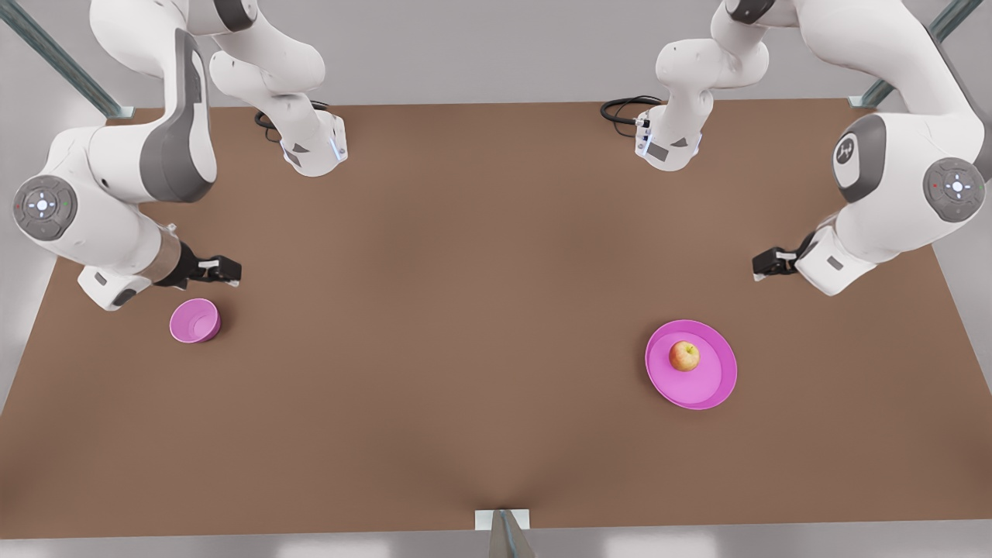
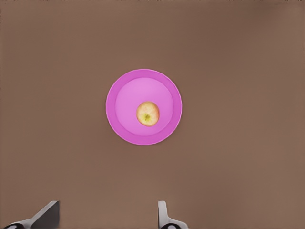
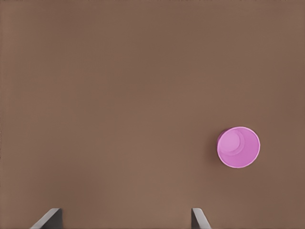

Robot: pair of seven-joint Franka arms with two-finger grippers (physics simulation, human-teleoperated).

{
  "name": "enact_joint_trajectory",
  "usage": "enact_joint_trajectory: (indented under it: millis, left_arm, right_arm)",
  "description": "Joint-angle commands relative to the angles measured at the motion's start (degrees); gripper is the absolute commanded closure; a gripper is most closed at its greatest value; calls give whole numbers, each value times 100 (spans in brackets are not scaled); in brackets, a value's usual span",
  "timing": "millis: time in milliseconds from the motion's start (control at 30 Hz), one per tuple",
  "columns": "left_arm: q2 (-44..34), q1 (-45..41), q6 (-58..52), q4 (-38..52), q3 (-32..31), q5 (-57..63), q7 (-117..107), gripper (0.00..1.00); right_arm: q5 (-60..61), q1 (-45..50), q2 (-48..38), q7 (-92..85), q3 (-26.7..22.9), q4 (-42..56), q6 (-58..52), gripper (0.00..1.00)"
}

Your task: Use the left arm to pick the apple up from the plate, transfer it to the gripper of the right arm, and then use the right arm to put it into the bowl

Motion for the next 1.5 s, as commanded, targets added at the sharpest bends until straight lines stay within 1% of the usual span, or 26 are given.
enact_joint_trajectory:
  millis: [0,33,67,100,133,167,200,233,267,367,433,467,667,767,833,1100,1333,1367,1433,1467]
  left_arm:
    - [44,10,377,4,2,1,562,0]
    - [175,-8,438,-5,-7,-17,597,0]
    - [473,-43,789,-57,-7,-26,588,0]
    - [632,-113,1447,-461,-7,-26,562,0]
    - [624,-148,2025,-898,-7,-35,518,0]
    - [624,-193,3029,-1506,-16,-35,124,0]
    - [633,-228,3496,-1911,-16,-52,52,0]
    - [615,-193,4304,-2500,-16,-70,34,0]
    - [667,-184,4743,-2737,-16,-70,26,0]
    - [966,-166,5289,-2913,-7,-122,26,0]
    - [1019,-166,5878,-3326,-16,-123,26,0]
    - [1037,-175,5958,-3450,-16,-123,26,0]
    - [1503,-175,6064,-3476,-16,-122,34,0]
    - [1687,-184,6081,-3433,-25,-122,43,0]
    - [1828,-193,6310,-3432,-25,-122,34,0]
    - [2083,-210,6310,-3204,-25,-114,61,0]
    - [2241,-210,6310,-3204,-25,-114,61,0]
    - [2241,-219,6310,-3204,-25,-114,61,3]
    - [2241,-219,6310,-3204,-25,-114,61,17]
    - [2241,-219,6310,-3204,-25,-114,69,21]
  right_arm:
    - [13,-9,-6,39,3,18,229,0]
    - [13,-26,2,47,3,27,238,0]
    - [5,-26,20,21,-6,36,247,0]
    - [5,-26,20,29,3,45,247,0]
    - [5,-9,20,56,3,53,247,0]
    - [5,-17,29,47,3,89,247,0]
    - [5,-17,38,73,3,89,247,0]
    - [5,-17,38,73,3,97,247,0]
    - [5,-17,38,82,3,97,256,0]
    - [5,0,152,82,21,159,493,0]
    - [-4,9,161,91,21,159,493,0]
    - [-4,18,169,91,29,159,502,0]
    - [5,44,222,91,38,220,651,0]
    - [-4,18,187,82,38,212,476,0]
    - [-4,27,187,91,29,220,370,0]
    - [5,-26,213,65,29,238,414,0]
    - [5,-9,213,73,29,238,423,0]
    - [5,-17,213,73,29,238,423,0]
    - [5,-17,213,56,29,238,423,0]
    - [5,-17,213,38,21,238,423,0]
